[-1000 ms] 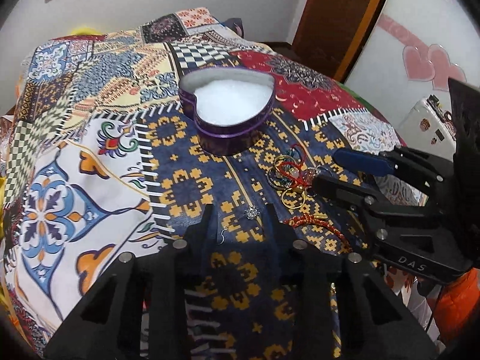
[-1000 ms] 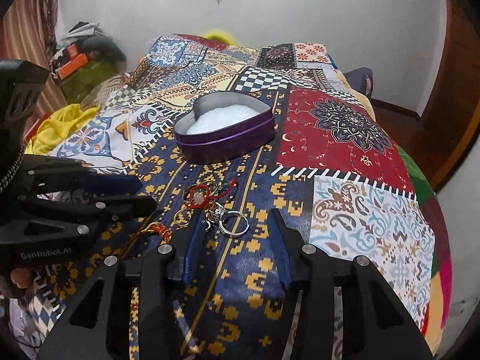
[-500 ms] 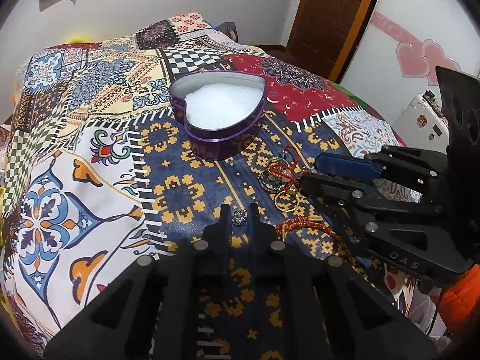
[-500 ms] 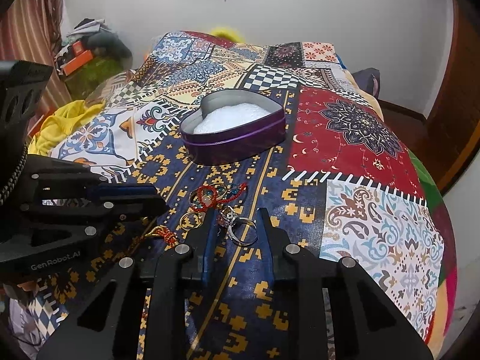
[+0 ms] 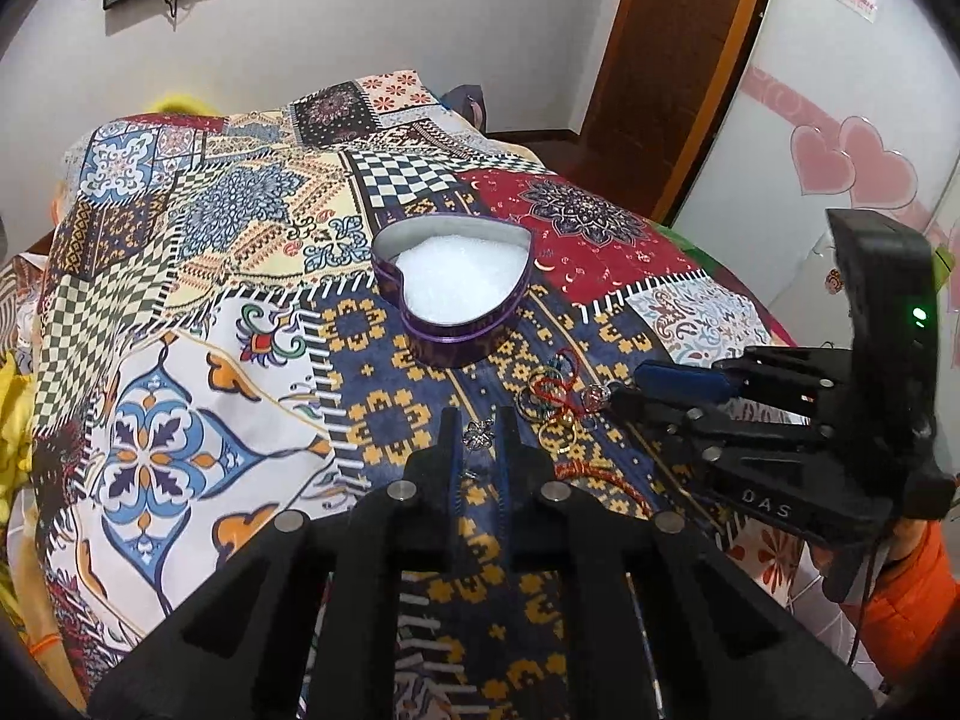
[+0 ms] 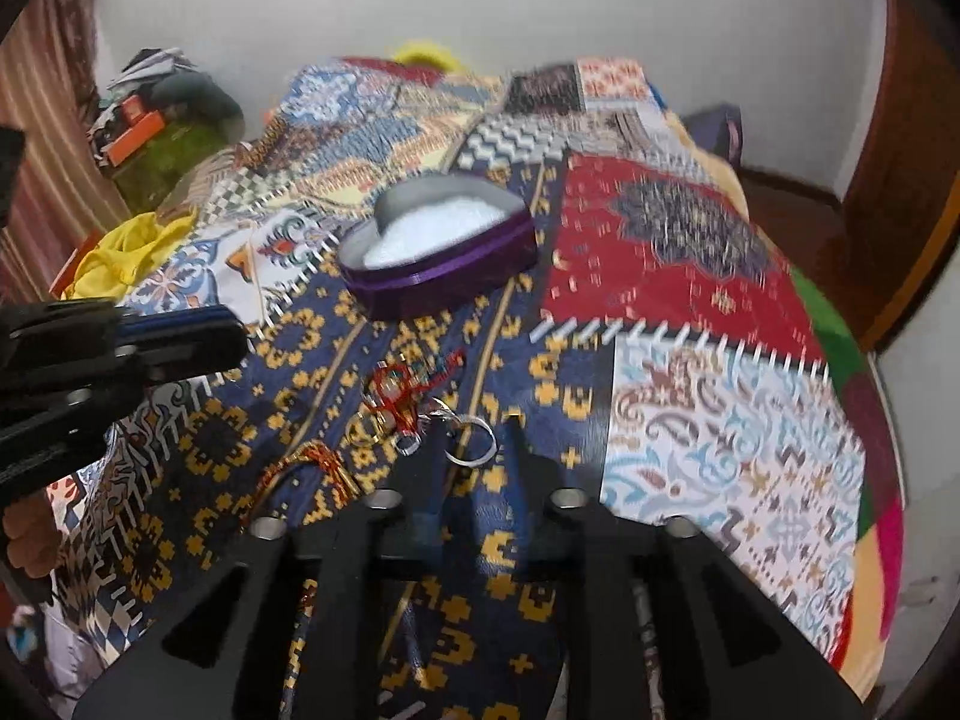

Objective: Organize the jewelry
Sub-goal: 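Grasp a silver ring from the pile with the right gripper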

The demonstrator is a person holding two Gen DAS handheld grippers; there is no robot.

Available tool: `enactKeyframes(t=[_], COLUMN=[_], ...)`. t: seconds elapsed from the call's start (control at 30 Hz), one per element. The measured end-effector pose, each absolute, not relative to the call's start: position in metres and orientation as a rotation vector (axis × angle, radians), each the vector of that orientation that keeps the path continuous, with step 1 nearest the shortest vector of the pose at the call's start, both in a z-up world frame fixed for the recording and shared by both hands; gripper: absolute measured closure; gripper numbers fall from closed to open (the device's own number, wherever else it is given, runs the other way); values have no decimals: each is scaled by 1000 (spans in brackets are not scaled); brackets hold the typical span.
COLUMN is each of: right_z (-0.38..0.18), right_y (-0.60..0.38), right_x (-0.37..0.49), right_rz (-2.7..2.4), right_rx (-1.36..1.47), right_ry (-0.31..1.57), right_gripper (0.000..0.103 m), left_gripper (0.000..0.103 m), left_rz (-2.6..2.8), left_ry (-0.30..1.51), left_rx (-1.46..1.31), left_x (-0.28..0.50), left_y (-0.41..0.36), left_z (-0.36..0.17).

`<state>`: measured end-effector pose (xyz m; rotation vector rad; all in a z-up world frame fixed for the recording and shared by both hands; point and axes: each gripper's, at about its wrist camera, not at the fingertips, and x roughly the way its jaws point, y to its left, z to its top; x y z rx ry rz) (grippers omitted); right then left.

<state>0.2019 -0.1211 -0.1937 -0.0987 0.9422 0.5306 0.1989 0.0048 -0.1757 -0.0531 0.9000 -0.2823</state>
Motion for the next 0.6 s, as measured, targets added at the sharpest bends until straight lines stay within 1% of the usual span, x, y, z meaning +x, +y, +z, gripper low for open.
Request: enactKeyframes(t=[0.07,0.33,0.37,0.4,0.47,0.6], right_z=[-194,-202,-202,-202,-201,-197], right_y=[-119,-103,-103,-104,-106,-110], right_x=[201,199,200,201,202,204], right_rz=[539,533,535,536,533,547], right_rx=[-96,-210,-207,-204,-202,-173], right_ry=[935,890,887,886,886,895], right_gripper=[75,75,75,80,84,84], left_gripper=[94,94,94,94,94,94], left_rz=[-281,-265,-264,-263,-260,-261], left_ry=[904,902,900,897,891,875], left_rx=[-53,-69,-72,-75,-80,-83], left_x=[197,194,194,195,195,198], left_y=[5,11,11,12,12,10], left_z=[-177,-175,-175,-174,-172,-167])
